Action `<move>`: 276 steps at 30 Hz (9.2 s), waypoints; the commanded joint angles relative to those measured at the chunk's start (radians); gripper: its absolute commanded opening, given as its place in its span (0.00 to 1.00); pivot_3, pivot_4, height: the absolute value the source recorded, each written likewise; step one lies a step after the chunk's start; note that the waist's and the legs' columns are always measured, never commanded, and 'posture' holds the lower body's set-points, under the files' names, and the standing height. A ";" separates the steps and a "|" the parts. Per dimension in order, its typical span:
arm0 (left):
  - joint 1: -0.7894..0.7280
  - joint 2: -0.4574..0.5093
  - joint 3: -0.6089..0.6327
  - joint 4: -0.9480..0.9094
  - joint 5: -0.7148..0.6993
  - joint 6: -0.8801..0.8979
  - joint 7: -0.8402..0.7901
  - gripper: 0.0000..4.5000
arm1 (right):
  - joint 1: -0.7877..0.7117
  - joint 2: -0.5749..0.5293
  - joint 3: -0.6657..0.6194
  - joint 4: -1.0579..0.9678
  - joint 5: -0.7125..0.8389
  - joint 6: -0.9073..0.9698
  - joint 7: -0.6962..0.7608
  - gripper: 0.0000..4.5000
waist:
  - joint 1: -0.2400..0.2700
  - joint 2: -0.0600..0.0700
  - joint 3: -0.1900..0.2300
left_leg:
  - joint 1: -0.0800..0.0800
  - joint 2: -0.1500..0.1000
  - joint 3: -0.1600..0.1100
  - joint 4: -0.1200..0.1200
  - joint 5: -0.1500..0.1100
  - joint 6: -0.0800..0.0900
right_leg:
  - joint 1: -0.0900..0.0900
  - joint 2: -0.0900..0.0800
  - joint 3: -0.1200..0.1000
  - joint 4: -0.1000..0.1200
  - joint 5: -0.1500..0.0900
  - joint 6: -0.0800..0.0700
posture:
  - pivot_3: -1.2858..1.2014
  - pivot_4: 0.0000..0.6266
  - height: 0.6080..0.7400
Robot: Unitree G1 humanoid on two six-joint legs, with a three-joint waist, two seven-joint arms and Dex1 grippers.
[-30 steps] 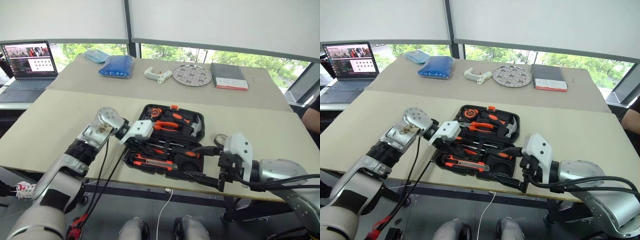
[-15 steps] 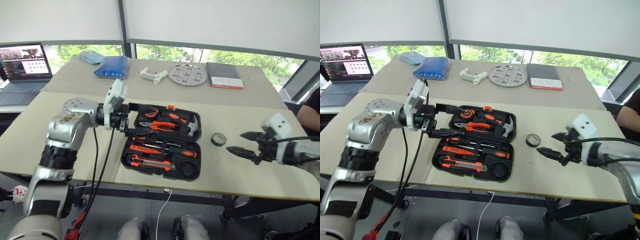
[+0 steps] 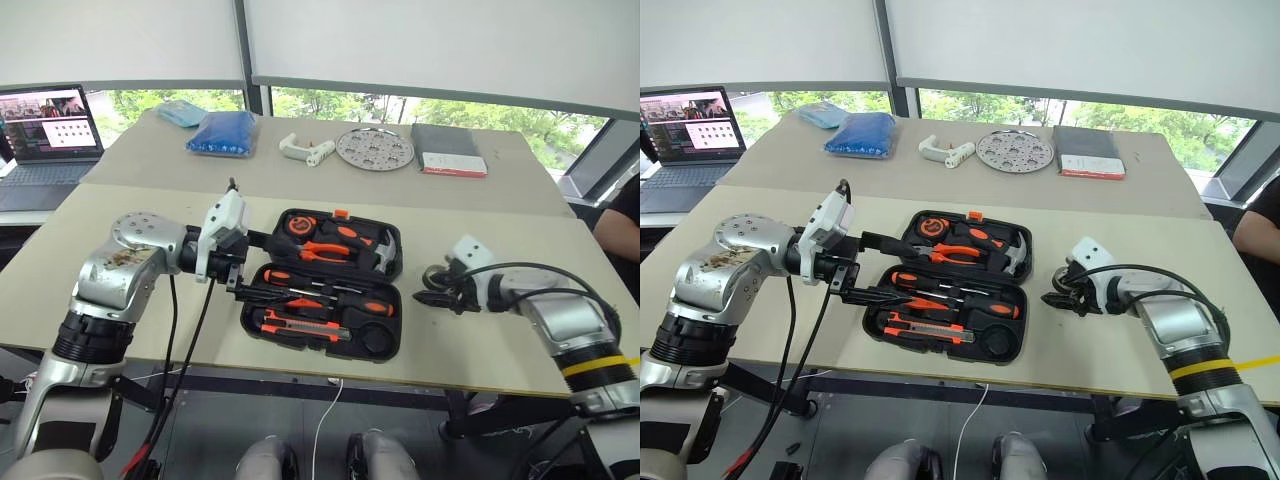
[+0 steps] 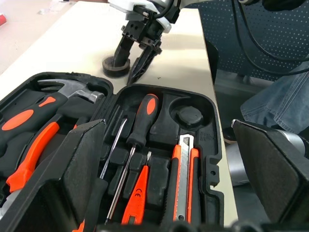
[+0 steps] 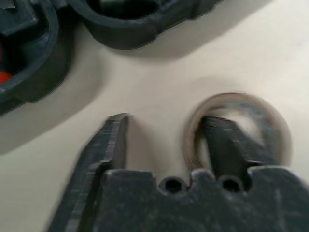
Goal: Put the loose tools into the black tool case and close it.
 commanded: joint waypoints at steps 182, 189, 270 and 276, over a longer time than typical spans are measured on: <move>-0.439 -0.278 -0.039 1.128 0.456 -0.680 0.389 0.01 | 0.607 -0.169 -0.165 -0.792 0.182 -0.103 0.071 0.00 | 0.036 -0.004 0.000 | -0.004 -0.006 0.000 -0.004 0.003 0.008 | -0.002 0.002 0.009 -0.006 0.003 0.003 | 0.52 0.24 0.84; -0.533 -0.368 -0.096 1.304 0.595 -0.810 0.476 0.01 | 0.498 -0.103 -0.057 -0.704 0.018 -0.114 -0.022 0.00 | 0.020 -0.007 0.001 | -0.005 -0.011 0.000 -0.005 0.002 0.010 | -0.002 -0.001 0.007 -0.006 -0.001 0.009 | 0.52 0.24 0.84; -0.231 -0.544 -0.139 0.886 0.413 -0.605 0.160 0.01 | 0.571 0.130 -0.265 -0.825 0.209 0.163 -0.316 0.00 | 0.024 0.002 -0.016 | 0.003 -0.010 -0.002 -0.005 -0.001 0.015 | 0.004 -0.002 0.020 -0.002 0.000 0.009 | 0.52 0.24 0.84; -0.237 -0.544 -0.140 0.894 0.419 -0.617 0.160 0.01 | 0.649 0.101 -0.330 -0.831 0.204 0.160 -0.322 0.00 | 0.024 0.002 -0.017 | 0.003 -0.010 -0.002 -0.005 -0.001 0.015 | 0.004 -0.002 0.020 -0.003 0.000 0.010 | 0.52 0.24 0.84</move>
